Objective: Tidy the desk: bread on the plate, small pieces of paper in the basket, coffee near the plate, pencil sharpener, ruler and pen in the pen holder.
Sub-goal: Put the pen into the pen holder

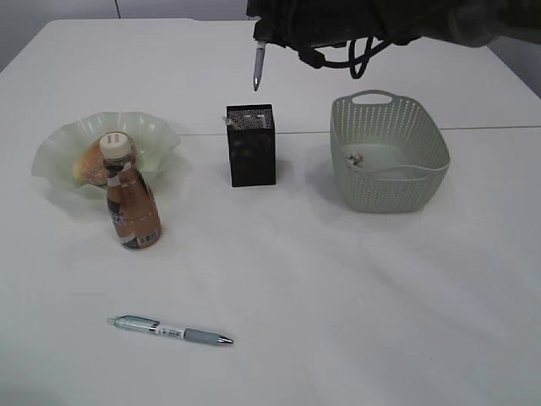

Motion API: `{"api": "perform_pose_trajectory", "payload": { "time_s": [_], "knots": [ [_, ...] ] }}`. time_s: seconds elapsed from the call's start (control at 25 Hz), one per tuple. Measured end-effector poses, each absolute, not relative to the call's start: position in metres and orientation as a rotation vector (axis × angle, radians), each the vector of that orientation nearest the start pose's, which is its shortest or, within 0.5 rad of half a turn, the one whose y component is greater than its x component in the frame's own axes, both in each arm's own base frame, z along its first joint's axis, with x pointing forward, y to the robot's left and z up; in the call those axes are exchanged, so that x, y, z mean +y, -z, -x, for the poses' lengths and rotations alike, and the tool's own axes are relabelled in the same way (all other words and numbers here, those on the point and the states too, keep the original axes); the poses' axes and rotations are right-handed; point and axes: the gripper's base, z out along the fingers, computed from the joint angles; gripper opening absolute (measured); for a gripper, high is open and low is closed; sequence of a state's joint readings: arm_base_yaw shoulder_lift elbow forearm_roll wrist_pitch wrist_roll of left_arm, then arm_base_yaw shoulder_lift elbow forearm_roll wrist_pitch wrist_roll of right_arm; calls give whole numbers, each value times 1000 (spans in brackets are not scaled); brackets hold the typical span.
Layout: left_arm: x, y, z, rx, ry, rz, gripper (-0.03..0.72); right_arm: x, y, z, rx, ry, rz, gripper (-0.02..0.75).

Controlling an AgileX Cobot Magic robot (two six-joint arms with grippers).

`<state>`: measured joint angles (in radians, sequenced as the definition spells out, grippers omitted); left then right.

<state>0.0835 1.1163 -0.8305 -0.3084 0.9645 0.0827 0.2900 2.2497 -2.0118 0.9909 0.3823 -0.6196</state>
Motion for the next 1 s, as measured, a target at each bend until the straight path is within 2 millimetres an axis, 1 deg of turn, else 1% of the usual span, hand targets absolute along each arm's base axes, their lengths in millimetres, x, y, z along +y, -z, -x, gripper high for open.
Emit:
{"api": "perform_pose_trajectory", "payload": {
  "time_s": [0.2, 0.4, 0.48, 0.6, 0.84, 1.0],
  "knots": [
    [-6, -286, -199, 2689, 345, 168, 370, 184, -265, -514, 1917, -725, 195, 69],
    [-6, -286, -198, 2692, 346, 168, 370, 185, -247, -521, 1897, -700, 198, 69],
    [-6, -285, -198, 2694, 347, 167, 370, 185, -245, -523, 1887, -682, 215, 69],
    [-6, -285, -198, 2696, 344, 166, 370, 185, -237, -525, 1888, -677, 218, 69],
    [-6, -285, -198, 2697, 345, 166, 370, 187, -214, -528, 1924, -680, 237, 72],
    [-6, -285, -198, 2697, 345, 166, 370, 188, -207, -529, 1932, -669, 260, 78]
  ]
}}
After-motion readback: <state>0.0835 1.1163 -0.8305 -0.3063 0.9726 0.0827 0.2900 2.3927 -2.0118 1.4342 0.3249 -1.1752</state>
